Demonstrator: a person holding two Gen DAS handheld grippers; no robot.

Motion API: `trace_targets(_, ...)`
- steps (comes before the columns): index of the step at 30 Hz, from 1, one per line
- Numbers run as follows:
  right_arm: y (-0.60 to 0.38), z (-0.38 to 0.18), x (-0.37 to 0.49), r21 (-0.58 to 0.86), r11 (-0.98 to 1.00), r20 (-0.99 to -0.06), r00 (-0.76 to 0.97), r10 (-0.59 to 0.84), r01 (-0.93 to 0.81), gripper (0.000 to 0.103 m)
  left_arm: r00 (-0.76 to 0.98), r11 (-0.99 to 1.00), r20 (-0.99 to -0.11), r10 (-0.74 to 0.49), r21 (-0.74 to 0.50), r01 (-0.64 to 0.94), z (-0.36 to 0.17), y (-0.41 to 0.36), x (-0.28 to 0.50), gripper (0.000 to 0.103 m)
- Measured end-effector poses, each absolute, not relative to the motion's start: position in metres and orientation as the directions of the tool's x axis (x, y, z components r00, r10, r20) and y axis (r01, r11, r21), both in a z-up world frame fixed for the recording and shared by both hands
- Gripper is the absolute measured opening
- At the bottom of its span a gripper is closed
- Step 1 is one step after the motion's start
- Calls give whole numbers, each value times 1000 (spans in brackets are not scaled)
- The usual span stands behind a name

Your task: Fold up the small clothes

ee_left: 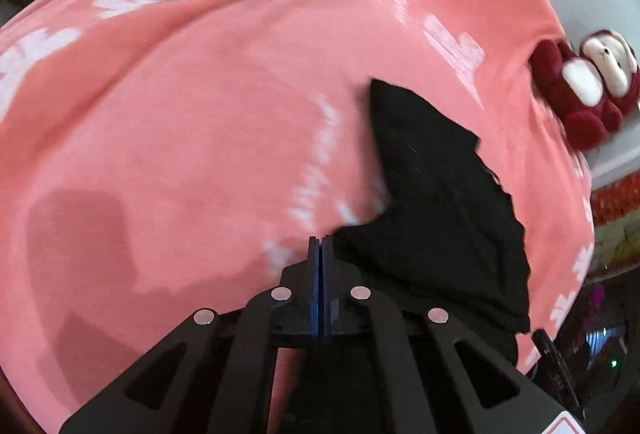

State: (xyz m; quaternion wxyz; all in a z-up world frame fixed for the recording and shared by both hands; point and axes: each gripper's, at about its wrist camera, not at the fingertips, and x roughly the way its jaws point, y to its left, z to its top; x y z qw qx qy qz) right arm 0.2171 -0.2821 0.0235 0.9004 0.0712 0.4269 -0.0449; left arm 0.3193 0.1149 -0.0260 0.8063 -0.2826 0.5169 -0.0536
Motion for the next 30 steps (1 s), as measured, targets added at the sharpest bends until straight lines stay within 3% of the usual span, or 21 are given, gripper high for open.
trace_targets(1,-297,19,217,116,977,-782,623,-23,182,37,447,862,-832,-329,-458,-219,-28,115,317,0)
trace_targets(4,-320,13,224,172,961,-781,625,0,215,37,435,864,-831,-347,-463,-196,-24,109,307,0)
trace_targets(5,-323,13,228,200,956,-776,630,22,213,41,431,859,-826,-364,-476,-187,-21,106,305,0)
trace_targets(6,-326,12,235,221,952,-775,630,38,214,51,429,856,-821,-377,-486,-178,-18,101,304,1)
trace_targets(8,-328,9,250,235,948,-774,632,49,214,54,427,872,-827,-366,-465,-155,-12,85,305,16)
trace_targets(9,-327,3,262,257,944,-783,617,79,206,54,432,884,-831,-351,-446,-139,-8,77,308,33)
trace_targets(10,-330,-3,268,272,940,-793,602,97,207,54,433,890,-834,-341,-435,-135,-8,73,307,38)
trace_targets(11,-328,-8,275,281,939,-799,590,116,196,49,434,891,-833,-343,-435,-129,-7,69,307,38)
trace_targets(12,-324,-13,280,267,948,-809,575,123,172,16,434,894,-833,-343,-432,-122,-5,64,307,38)
trace_targets(13,-321,-11,280,242,955,-813,573,103,171,1,439,905,-838,-326,-411,-112,-2,57,308,38)
trace_targets(17,-328,14,251,205,960,-750,661,29,191,1,446,936,-851,-278,-344,-74,2,45,308,38)
trace_targets(20,-335,-25,256,186,962,-824,564,42,199,2,420,944,-867,-270,-323,-61,-8,39,309,38)
trace_targets(23,-335,4,239,224,954,-755,654,41,199,6,443,948,-860,-254,-312,-63,-6,37,305,39)
trace_targets(24,-333,15,232,230,955,-722,691,37,190,6,448,945,-855,-260,-322,-65,-6,37,304,44)
trace_targets(26,-329,1,240,186,967,-763,645,32,172,6,450,943,-855,-259,-325,-75,-8,37,302,48)
trace_targets(27,-328,-25,252,151,975,-837,546,40,161,4,446,944,-857,-257,-323,-76,-9,37,301,48)
trace_targets(30,-330,-5,230,150,975,-815,579,27,166,7,435,943,-860,-265,-325,-67,-4,37,294,48)
